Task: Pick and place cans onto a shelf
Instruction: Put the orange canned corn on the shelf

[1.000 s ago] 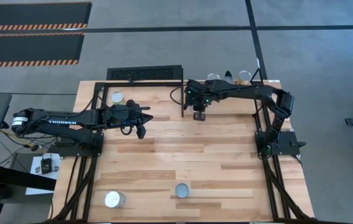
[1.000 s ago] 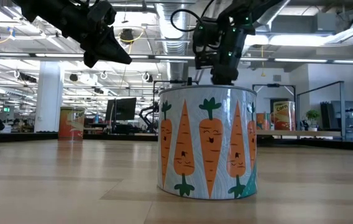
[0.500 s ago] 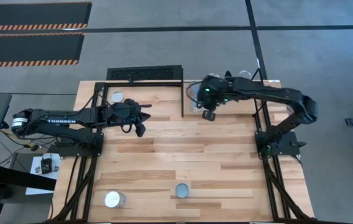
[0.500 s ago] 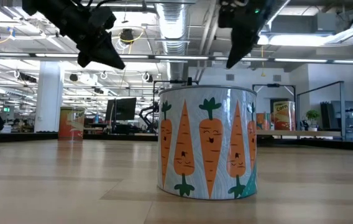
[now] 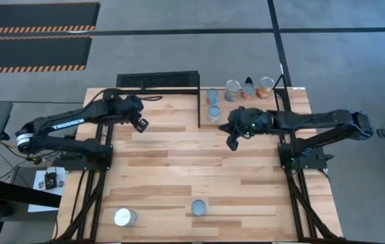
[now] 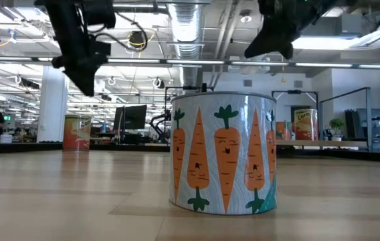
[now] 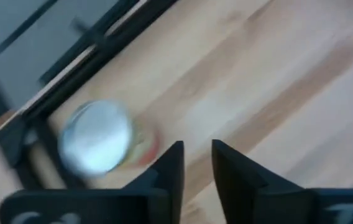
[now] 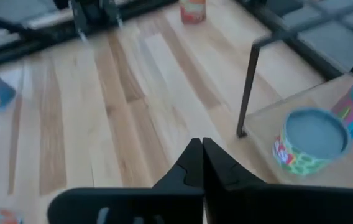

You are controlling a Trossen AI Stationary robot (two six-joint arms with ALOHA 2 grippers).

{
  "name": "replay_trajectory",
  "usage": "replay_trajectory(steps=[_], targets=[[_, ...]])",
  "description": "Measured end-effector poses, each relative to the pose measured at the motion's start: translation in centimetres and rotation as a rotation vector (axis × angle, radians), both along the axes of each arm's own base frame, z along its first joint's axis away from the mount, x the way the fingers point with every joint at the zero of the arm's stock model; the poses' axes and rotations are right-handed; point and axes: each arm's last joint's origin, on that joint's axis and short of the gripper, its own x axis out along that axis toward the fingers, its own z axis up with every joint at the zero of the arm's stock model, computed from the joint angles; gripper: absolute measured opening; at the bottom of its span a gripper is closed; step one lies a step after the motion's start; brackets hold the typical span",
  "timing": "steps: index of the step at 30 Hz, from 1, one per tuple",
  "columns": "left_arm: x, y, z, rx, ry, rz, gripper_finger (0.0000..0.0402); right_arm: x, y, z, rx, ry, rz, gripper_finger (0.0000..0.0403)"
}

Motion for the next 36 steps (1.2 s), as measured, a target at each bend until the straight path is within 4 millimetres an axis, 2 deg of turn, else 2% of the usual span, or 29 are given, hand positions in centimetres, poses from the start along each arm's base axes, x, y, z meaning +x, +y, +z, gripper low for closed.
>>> replay_trajectory(steps=[4, 8, 22, 26, 36], targets=[[0.1, 1.4, -1.0, 0.023, 0.121, 0.042, 0.0111, -0.1, 1.3, 0.3, -0.04, -0.016, -0.019, 0.0015], [0.5, 2.4, -1.5, 0.063, 0.16, 0.03, 0.0135, -0.1, 2.0, 0.3, -0.042, -0.019, -0.017, 0.0013], [0.5, 6.2, -4.4, -0.037, 0.284, 0.073, 0.0141, 0.0, 2.1, 0.3, -0.021, -0.026, -0.029, 0.0014], [0.6, 6.9, -5.0, -0.051, 0.302, 0.077, 0.0126, 0.0, 2.1, 0.3, -0.021, -0.027, -0.029, 0.001], [0.4, 7.9, -5.9, -0.085, 0.373, 0.024, 0.0041, 0.0, 2.1, 0.3, -0.031, -0.028, -0.046, 0.0013]])
